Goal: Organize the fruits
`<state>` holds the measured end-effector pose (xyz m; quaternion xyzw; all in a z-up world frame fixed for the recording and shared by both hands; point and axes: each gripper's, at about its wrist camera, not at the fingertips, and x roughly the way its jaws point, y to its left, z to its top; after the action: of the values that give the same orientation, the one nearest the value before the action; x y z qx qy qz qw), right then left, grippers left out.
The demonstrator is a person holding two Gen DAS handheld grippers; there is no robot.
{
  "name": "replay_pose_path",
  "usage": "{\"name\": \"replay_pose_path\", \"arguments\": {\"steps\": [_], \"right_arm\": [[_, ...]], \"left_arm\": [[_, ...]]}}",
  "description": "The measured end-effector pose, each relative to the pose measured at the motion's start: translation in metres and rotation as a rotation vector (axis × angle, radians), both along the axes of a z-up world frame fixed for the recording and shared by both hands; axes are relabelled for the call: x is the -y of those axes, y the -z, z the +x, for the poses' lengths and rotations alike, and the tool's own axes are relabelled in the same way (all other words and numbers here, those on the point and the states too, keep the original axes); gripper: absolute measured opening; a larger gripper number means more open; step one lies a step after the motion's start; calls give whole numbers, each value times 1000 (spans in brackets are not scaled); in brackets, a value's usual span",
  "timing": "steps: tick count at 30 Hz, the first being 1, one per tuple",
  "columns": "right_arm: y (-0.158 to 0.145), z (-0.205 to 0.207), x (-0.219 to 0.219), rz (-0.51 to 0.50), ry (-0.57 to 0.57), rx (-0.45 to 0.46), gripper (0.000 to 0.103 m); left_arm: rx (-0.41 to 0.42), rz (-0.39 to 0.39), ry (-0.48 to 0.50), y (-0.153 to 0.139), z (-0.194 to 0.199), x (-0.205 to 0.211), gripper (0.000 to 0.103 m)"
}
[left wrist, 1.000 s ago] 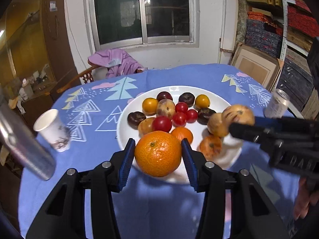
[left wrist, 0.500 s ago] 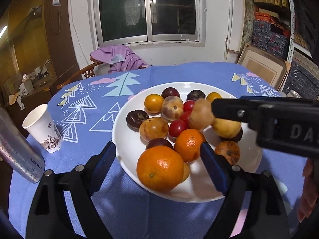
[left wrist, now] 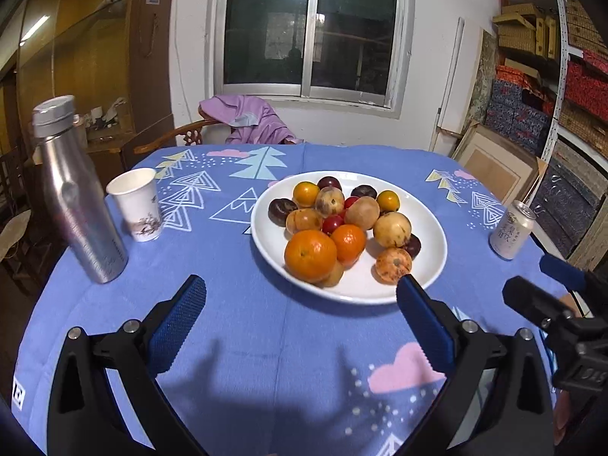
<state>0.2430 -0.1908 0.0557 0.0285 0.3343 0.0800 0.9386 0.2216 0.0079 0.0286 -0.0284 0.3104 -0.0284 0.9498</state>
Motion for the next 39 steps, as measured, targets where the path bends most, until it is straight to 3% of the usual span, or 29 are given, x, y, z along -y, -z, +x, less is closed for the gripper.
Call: {"name": "replay_pose_path", "arguments": {"steps": [9,19,31,39], "right_arm": [[13,-24,22,42,35,-7,100],[14,-25,20,27,30,-7,100],[13,-28,15,0,20,7,100],[13,-28,14,-4,18,7,100]], "left_arm": [[26,14,33,-2,-42,7,98],[37,25,34,-4,-44,9,98],[114,123,17,-7,-56,20,98],[77,82,33,-6,-52,17,98]]}}
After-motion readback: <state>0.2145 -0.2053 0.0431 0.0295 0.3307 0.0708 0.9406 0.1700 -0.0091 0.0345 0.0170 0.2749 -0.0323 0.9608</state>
